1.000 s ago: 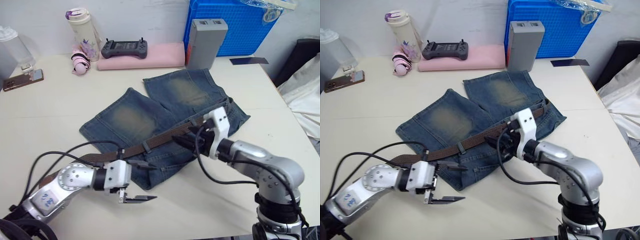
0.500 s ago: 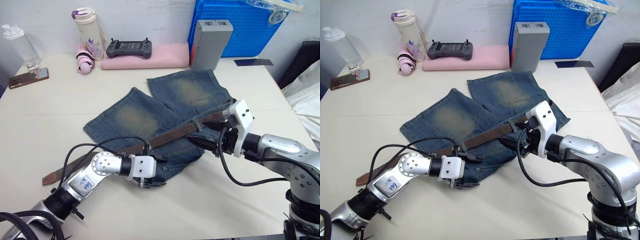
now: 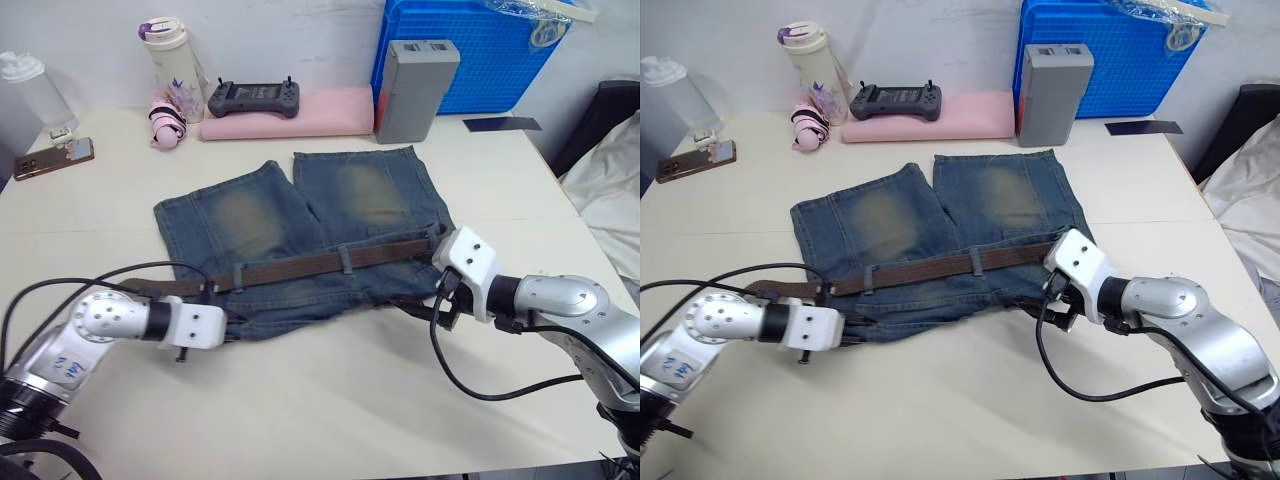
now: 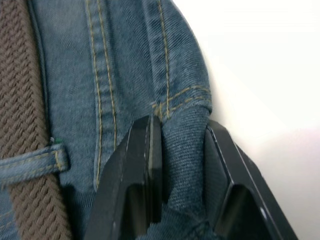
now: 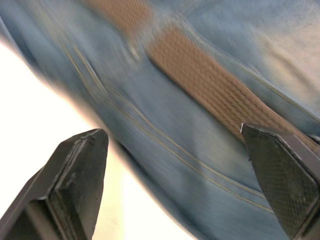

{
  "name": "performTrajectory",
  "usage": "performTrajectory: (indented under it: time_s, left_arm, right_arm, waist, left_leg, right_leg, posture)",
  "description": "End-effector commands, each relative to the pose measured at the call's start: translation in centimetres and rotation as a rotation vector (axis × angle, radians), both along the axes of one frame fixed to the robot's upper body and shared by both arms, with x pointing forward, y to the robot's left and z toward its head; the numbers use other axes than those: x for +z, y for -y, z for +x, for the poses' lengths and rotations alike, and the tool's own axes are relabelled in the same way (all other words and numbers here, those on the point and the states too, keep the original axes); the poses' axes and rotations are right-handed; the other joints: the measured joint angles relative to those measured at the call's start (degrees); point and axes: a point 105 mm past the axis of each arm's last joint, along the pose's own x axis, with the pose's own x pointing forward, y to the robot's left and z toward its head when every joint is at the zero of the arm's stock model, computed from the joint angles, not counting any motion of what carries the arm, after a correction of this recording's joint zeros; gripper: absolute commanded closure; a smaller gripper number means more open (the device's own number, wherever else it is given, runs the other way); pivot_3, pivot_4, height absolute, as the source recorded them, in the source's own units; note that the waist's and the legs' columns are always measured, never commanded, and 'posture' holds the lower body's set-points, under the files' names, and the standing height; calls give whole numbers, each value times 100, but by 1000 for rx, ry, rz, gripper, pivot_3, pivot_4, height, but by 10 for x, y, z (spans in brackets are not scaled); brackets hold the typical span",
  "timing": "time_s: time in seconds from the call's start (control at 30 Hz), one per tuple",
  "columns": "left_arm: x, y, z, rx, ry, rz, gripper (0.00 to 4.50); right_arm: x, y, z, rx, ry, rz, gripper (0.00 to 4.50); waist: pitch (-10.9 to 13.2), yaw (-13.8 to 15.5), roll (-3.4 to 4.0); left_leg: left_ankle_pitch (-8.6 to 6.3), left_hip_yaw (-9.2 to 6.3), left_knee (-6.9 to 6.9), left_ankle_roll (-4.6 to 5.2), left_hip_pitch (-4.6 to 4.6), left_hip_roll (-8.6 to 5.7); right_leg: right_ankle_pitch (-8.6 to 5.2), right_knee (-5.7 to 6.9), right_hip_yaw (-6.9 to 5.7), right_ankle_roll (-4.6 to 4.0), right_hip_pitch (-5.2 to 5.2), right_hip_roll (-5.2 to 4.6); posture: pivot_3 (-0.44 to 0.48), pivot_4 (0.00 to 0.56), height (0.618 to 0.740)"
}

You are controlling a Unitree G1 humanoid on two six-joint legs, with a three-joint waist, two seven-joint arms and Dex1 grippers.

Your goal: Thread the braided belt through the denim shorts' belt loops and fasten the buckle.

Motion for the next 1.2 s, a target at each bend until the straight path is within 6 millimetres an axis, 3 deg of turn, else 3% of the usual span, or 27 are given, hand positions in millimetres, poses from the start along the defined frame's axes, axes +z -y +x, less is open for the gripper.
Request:
performTrajectory:
  time_s: [0.03,0.07,0.17,0.37,0.43,0.73,0.97,1.1,1.2]
  left_arm:
    - [-3,-40,9,74,24,118,3264]
    - [-3,-44,13,78,43,141,3264]
    - [-3,-55,19,89,81,178,3303]
    - [-4,-74,28,142,157,209,3303]
    - [-4,-80,28,164,172,211,3303]
    - [-5,-88,35,263,275,171,3303]
    - [-7,-71,23,302,240,27,3303]
    - [-7,-64,9,335,193,-38,1994]
    - [-6,-58,2,352,154,-67,721]
  right_arm:
    - [-17,1,6,69,62,-121,0]
    - [-22,0,9,64,52,-107,0]
    - [-39,-4,9,72,-3,-100,872]
    - [-53,-17,-5,75,-130,-15,3821]
    - [-49,-23,-8,81,-152,21,4472]
    - [-40,-33,-21,115,-176,51,4472]
    - [-35,-19,-4,0,-108,46,4472]
    - [-24,-12,7,-43,-66,71,4500]
    - [-23,-10,8,-47,-57,70,3411]
  waist:
    - [1,1,1]
    - [2,0,3]
    - [1,-32,1]
    - [-7,-81,-1]
    - [-14,-99,7]
    - [-18,-89,14]
    - [-19,-104,18]
    - [-18,-112,19]
    - [-18,-105,20]
  left_leg:
    - [0,2,0,0,-1,0]
    - [0,6,2,0,-2,0]
    - [1,11,13,-1,4,3]
    - [0,10,13,0,23,11]
    - [0,9,13,0,28,12]
    - [-2,9,2,-2,31,13]
    - [-4,8,2,-6,30,13]
    - [-11,9,2,-7,25,12]
    - [-14,8,4,-3,15,11]
  right_leg:
    - [0,1,0,0,0,0]
    - [0,5,1,0,-3,0]
    - [0,16,3,0,0,3]
    - [2,24,5,-3,13,2]
    - [3,26,6,-4,16,2]
    - [0,26,5,-10,13,1]
    - [0,25,5,-10,13,0]
    - [0,19,7,-10,11,-1]
    - [0,19,4,-9,10,-2]
  posture:
    - [0,150,724]
    - [0,150,724]
    - [0,150,724]
    - [0,150,724]
    - [0,150,724]
    - [0,150,724]
    - [0,150,724]
    - [0,150,724]
    - [0,150,724]
